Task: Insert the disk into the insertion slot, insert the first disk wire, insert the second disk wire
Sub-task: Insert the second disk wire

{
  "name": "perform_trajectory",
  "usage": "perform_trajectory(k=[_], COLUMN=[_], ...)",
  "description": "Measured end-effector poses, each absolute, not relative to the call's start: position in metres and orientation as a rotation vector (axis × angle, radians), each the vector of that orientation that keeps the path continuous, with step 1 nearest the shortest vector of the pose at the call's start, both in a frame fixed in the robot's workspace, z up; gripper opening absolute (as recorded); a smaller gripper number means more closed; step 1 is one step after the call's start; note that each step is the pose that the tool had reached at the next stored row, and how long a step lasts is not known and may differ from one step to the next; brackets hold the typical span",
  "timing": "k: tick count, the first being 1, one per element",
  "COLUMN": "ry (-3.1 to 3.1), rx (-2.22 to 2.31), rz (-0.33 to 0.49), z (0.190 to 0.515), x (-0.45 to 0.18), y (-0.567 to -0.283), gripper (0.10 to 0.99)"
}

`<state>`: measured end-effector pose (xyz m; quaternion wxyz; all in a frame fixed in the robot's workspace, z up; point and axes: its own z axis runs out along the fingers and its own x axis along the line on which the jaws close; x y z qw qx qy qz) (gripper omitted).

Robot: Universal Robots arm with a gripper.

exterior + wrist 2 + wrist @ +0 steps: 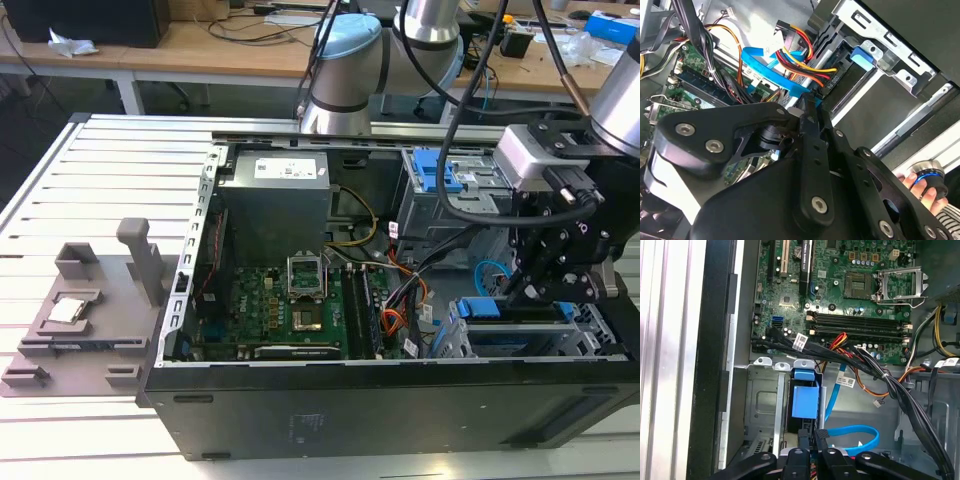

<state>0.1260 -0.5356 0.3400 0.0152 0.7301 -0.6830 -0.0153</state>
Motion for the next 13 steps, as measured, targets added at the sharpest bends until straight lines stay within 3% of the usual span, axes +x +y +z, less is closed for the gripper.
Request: perform_trajectory(k=[10, 11, 13], ry=[-2.126, -2.126, -2.126], rx=[2.273, 2.273, 2.273], rz=[-0.049, -0.048, -0.049], z=[0.3354, 0.3355, 0.3407], x=[0.1261, 0.1261, 0.126], y=[-0.5367, -0.5368, -0.5368], gripper=[0.169, 0.235, 0.235])
